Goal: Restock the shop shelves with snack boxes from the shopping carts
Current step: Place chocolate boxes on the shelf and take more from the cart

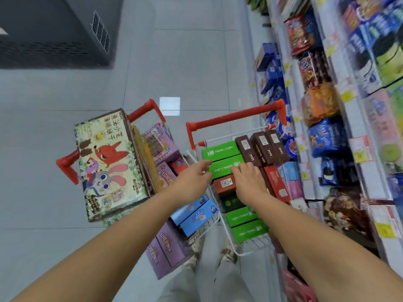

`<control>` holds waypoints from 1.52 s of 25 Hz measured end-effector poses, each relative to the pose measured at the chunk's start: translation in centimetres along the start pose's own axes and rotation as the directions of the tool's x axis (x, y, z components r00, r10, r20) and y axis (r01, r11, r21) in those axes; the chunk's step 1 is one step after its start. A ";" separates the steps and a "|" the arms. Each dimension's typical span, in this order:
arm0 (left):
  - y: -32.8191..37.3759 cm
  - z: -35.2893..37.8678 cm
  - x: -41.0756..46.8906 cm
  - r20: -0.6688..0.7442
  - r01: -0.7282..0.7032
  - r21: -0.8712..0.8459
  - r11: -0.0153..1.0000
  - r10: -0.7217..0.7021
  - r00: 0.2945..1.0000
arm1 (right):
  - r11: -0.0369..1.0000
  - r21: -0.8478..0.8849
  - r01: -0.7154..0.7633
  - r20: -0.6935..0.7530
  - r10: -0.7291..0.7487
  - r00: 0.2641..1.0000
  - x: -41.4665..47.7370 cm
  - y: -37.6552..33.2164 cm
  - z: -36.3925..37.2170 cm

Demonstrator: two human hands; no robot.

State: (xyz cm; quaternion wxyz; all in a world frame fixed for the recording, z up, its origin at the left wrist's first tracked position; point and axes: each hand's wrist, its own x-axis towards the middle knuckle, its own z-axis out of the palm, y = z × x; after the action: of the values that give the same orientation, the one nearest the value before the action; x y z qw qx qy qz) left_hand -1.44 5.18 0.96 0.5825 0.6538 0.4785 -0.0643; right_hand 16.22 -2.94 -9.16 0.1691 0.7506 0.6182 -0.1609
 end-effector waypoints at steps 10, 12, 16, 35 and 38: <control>-0.2 1.8 0.3 -0.055 0.040 0.011 0.999 -0.039 0.998 | 0.999 -0.041 0.026 -0.059 -0.029 0.998 -0.4 0.0 1.4; -0.5 2.5 0.4 -0.045 0.044 0.008 0.999 -0.043 0.998 | 0.999 -0.023 0.049 -0.038 -0.050 0.998 -1.1 0.4 1.9; -0.6 2.7 0.2 -0.003 0.029 0.057 0.998 -0.029 1.000 | 0.943 0.326 0.072 -0.064 -0.054 0.997 -3.0 1.3 -1.1; 29.4 0.2 -15.5 0.421 -0.573 -0.240 0.783 0.616 0.666 | 0.013 0.952 0.306 -0.219 0.728 0.649 -34.0 11.3 -33.5; 33.6 3.0 -18.9 0.475 -0.666 -0.248 0.704 0.687 0.550 | 0.055 0.952 0.302 -0.231 0.778 0.585 -39.9 12.0 -34.4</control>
State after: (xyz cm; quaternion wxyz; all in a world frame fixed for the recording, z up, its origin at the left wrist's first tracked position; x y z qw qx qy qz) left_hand 13.46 -3.14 35.72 0.6833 0.7300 0.0091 -0.0052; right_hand 21.84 -24.37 40.18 -0.6143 0.7498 0.1850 -0.1618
